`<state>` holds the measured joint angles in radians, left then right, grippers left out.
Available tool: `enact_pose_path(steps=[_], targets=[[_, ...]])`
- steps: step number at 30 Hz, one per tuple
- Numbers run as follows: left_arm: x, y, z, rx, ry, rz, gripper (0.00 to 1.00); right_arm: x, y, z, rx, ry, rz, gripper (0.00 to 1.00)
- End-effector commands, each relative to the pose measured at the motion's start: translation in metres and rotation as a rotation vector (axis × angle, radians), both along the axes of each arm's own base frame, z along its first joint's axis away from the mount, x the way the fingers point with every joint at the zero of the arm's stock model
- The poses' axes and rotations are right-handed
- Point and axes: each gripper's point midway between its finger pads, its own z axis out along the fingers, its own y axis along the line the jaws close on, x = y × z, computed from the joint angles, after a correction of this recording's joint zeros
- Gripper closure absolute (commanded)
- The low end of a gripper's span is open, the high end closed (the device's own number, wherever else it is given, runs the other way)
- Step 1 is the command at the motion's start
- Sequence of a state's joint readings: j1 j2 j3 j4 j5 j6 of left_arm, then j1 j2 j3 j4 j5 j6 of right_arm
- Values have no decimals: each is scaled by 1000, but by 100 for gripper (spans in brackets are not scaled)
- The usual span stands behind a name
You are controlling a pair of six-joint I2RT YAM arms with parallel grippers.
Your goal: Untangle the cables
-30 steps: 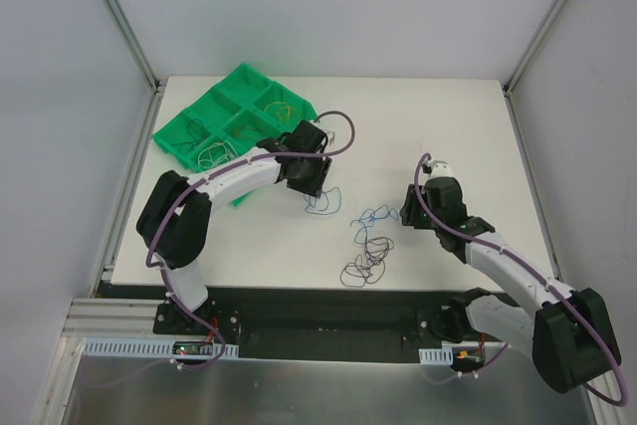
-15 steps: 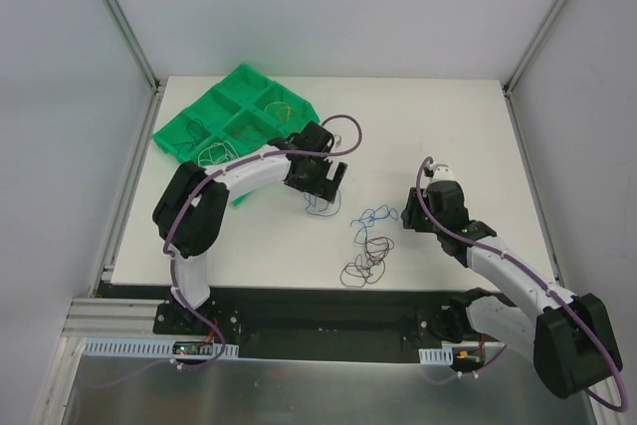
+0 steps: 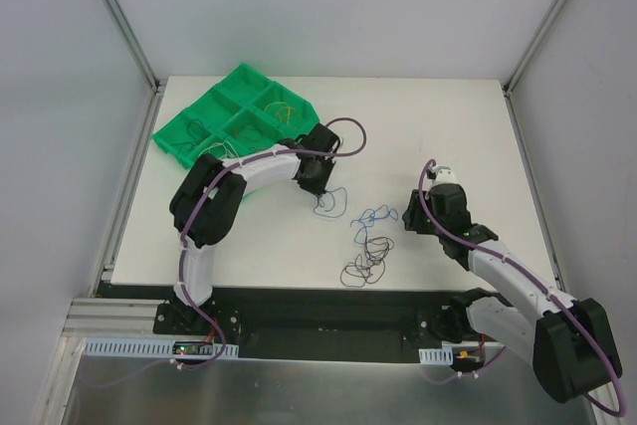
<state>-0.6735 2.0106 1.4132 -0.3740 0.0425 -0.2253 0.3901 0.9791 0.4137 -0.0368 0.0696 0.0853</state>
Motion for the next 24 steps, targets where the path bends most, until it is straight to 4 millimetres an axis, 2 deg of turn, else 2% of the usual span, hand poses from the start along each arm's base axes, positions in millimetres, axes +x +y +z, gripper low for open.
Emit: enact_pose_path(steps=[1, 2, 5, 8, 12, 15, 19, 21, 24], targets=[[5, 11, 4, 47, -52, 38, 95, 5, 2, 7, 21, -33, 4, 54], [9, 15, 10, 58, -78, 51, 100, 5, 1, 6, 21, -30, 3, 54], [20, 24, 36, 47, -146, 80, 100, 10, 3, 10, 32, -57, 4, 54], [38, 34, 69, -1, -210, 119, 100, 10, 4, 8, 36, -47, 6, 54], [74, 57, 124, -96, -300, 206, 100, 11, 4, 6, 37, -39, 2, 54], [105, 86, 157, -128, -373, 302, 100, 12, 3, 5, 36, -38, -5, 54], [146, 142, 190, -155, -448, 454, 100, 12, 3, 5, 41, -33, -7, 54], [163, 167, 202, -197, -459, 522, 100, 13, 2, 5, 40, -33, -11, 54], [188, 205, 207, -217, -472, 614, 100, 13, 0, 4, 39, -32, -15, 54]])
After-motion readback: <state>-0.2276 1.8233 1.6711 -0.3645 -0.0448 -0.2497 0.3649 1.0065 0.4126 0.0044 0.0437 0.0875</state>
